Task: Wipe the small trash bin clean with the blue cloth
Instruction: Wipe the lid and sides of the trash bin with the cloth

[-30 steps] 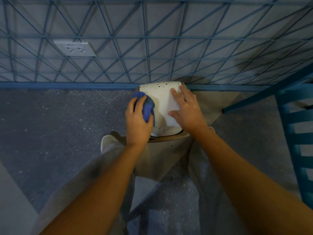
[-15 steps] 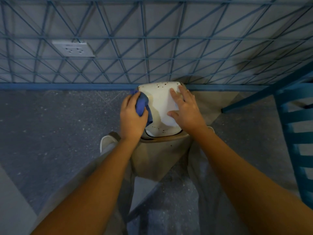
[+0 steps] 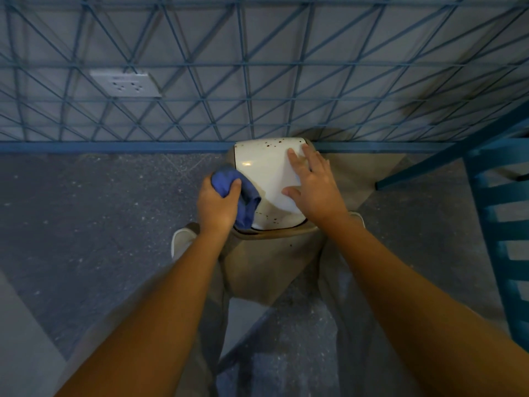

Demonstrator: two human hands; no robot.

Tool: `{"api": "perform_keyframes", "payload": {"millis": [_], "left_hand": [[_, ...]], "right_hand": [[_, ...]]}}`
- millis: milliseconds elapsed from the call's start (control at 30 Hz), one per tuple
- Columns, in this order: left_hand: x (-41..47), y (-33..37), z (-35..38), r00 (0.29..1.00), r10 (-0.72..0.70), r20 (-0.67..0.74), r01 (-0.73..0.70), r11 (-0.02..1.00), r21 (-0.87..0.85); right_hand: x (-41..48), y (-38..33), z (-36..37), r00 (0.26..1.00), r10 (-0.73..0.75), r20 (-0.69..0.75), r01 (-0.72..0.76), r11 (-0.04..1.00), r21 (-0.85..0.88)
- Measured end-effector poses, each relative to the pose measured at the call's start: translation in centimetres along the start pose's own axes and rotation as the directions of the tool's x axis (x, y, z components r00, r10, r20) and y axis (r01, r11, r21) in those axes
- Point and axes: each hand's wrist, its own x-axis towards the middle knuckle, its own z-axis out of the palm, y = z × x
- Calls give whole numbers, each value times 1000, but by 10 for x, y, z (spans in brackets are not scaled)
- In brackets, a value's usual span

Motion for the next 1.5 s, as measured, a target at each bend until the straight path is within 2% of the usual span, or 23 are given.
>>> {"api": "perform_keyframes", "payload": {"millis": [200, 367, 500, 600, 700, 800, 867, 900, 1000, 1100, 1233, 1300, 1400, 1467, 1500], "left_hand": [[-19, -4, -1, 999, -7, 40, -3, 974, 228], [-22, -2, -11, 977, -145, 155, 63, 896, 440], [-11, 5, -23, 953, -200, 229, 59, 861, 505], [-12, 20, -34, 978, -130, 165, 39, 885, 464], [-20, 37, -40, 998, 17, 60, -33, 956, 290], [-25, 49, -34, 996, 73, 42, -78, 991, 112], [-29, 57, -27, 997, 50, 53, -49, 999, -21], [-32, 60, -24, 997, 30, 70, -24, 995, -94], [-39, 65, -15, 977, -24, 213, 84, 957, -278], [-47, 67, -9, 945, -61, 320, 190, 901, -390], [-49, 72, -4, 921, -89, 379, 258, 869, -423], [-46, 73, -2, 917, -41, 397, 200, 908, -367], [-40, 68, 5, 909, 151, 388, -101, 984, -146], [-36, 65, 11, 878, 301, 372, -342, 938, 49], [-33, 63, 15, 845, 381, 376, -457, 879, 137]], "right_hand": [[-1, -1, 0, 1000, 1, -10, -1, 1000, -1], [-2, 1, 2, 1000, -10, -17, 9, 1000, -20], [-2, 2, 0, 1000, -17, -6, 17, 1000, -24], [-1, 2, -3, 1000, -12, 7, 12, 999, -31], [-1, -1, -7, 1000, 6, -6, -6, 1000, -8], [-5, -16, -11, 987, 18, -158, 14, 981, 195], [-11, -31, -14, 974, 81, -213, 14, 912, 411], [-14, -40, -16, 977, 115, -182, -1, 850, 527], [-25, -58, -21, 990, 135, 32, -104, 571, 815], [-30, -59, -21, 976, 134, 171, -208, 364, 908], [-24, -45, -13, 960, 209, 184, -243, 306, 921], [-21, -36, -13, 946, 254, 203, -265, 236, 935], [-16, -18, -19, 933, 323, 161, -234, 201, 951], [-12, -5, -25, 908, 403, 116, -209, 194, 958], [-11, 2, -29, 890, 445, 97, -201, 193, 961]]}}
